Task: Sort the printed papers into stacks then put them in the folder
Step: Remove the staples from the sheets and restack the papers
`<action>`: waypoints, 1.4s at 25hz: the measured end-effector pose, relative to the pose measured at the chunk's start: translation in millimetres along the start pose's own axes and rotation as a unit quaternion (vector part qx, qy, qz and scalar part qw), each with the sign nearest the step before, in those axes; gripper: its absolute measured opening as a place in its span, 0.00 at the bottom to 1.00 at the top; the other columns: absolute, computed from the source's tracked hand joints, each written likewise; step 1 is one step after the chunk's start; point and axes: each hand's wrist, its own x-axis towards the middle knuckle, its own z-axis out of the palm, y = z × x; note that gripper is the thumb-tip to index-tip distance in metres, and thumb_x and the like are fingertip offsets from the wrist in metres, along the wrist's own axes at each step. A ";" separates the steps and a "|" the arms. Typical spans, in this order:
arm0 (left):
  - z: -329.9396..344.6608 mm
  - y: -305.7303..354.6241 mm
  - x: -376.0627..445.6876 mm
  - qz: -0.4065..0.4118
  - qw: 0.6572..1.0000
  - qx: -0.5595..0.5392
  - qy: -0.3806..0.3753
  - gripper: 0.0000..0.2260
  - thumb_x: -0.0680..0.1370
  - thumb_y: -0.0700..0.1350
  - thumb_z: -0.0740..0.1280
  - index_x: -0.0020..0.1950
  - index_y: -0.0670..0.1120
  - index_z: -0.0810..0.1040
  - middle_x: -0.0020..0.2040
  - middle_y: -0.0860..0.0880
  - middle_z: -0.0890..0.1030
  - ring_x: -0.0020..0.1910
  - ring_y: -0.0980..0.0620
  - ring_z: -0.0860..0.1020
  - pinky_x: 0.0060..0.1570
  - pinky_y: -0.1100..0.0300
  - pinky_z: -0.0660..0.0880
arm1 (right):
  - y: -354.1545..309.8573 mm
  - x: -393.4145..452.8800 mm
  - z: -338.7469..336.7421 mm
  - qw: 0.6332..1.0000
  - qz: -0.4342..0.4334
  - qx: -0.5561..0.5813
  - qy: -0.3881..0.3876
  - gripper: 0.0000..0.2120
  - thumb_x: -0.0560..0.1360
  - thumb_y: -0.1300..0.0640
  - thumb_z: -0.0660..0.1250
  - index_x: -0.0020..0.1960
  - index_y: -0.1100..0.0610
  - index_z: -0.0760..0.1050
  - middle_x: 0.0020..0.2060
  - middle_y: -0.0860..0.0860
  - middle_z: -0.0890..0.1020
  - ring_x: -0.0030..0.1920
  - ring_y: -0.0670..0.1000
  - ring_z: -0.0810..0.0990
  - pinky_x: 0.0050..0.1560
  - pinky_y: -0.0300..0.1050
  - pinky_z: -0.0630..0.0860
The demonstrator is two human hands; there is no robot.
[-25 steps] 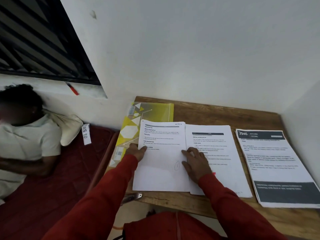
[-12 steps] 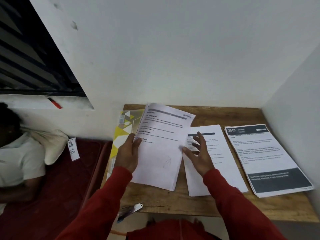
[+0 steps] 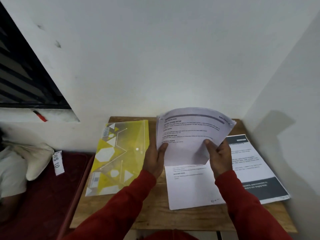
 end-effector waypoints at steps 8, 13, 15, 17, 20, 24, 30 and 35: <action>41.6 -17.2 -12.4 -0.028 0.999 -0.021 0.030 0.11 0.77 0.55 0.62 0.53 0.73 0.68 0.52 0.54 0.80 0.49 0.51 0.82 0.43 0.51 0.82 | 36.9 -0.4 -46.6 0.999 0.040 -0.009 -0.031 0.15 0.78 0.67 0.64 0.64 0.58 0.70 0.57 0.52 0.80 0.56 0.46 0.80 0.52 0.35 0.76; 38.1 22.3 12.4 0.069 0.994 -0.026 0.084 0.13 0.77 0.54 0.63 0.60 0.54 0.69 0.49 0.63 0.80 0.46 0.59 0.80 0.41 0.64 0.77 | 39.1 3.4 -44.2 0.998 0.026 0.000 -0.055 0.18 0.79 0.68 0.62 0.68 0.60 0.68 0.58 0.50 0.80 0.57 0.45 0.79 0.56 0.37 0.76; 34.5 35.1 29.1 0.097 0.992 -0.011 0.081 0.13 0.79 0.50 0.65 0.62 0.48 0.72 0.52 0.63 0.79 0.50 0.61 0.79 0.46 0.66 0.76 | 40.6 5.0 -43.2 0.998 0.023 0.006 -0.062 0.18 0.79 0.68 0.62 0.67 0.59 0.69 0.58 0.51 0.80 0.59 0.49 0.79 0.57 0.39 0.76; 34.3 37.9 39.0 0.093 0.992 -0.001 0.084 0.12 0.80 0.49 0.66 0.61 0.46 0.76 0.53 0.60 0.81 0.52 0.60 0.79 0.49 0.65 0.75 | 39.3 7.0 -43.0 0.998 0.021 0.008 -0.065 0.17 0.79 0.68 0.62 0.65 0.55 0.71 0.57 0.51 0.80 0.60 0.52 0.79 0.58 0.42 0.77; 35.8 31.9 42.0 0.068 0.992 -0.015 0.105 0.14 0.79 0.50 0.66 0.57 0.41 0.79 0.48 0.55 0.83 0.49 0.59 0.80 0.48 0.65 0.75 | 23.2 10.1 -38.6 0.998 0.012 0.027 -0.055 0.13 0.78 0.64 0.66 0.61 0.52 0.73 0.55 0.51 0.82 0.59 0.53 0.79 0.59 0.48 0.76; 35.5 29.1 45.2 0.075 0.991 -0.009 0.113 0.12 0.79 0.46 0.65 0.56 0.39 0.79 0.49 0.50 0.83 0.49 0.60 0.80 0.48 0.68 0.73 | -25.6 26.5 -25.4 0.996 -0.058 0.063 -0.021 0.10 0.78 0.61 0.67 0.59 0.56 0.75 0.53 0.49 0.83 0.56 0.48 0.81 0.57 0.42 0.76; 36.3 34.9 48.0 0.080 0.990 -0.027 0.110 0.07 0.80 0.42 0.65 0.56 0.44 0.79 0.50 0.56 0.82 0.51 0.61 0.79 0.50 0.69 0.72 | -63.4 43.6 -14.2 0.991 -0.110 0.073 0.037 0.05 0.76 0.67 0.67 0.49 0.60 0.78 0.40 0.40 0.83 0.45 0.41 0.80 0.49 0.34 0.74; 30.9 43.3 47.1 0.119 0.986 -0.036 0.113 0.10 0.81 0.42 0.63 0.59 0.55 0.76 0.57 0.60 0.80 0.57 0.57 0.77 0.57 0.63 0.72 | -65.1 39.2 -12.4 0.991 -0.085 0.083 0.054 0.07 0.75 0.69 0.67 0.46 0.58 0.79 0.37 0.40 0.84 0.42 0.39 0.81 0.44 0.33 0.76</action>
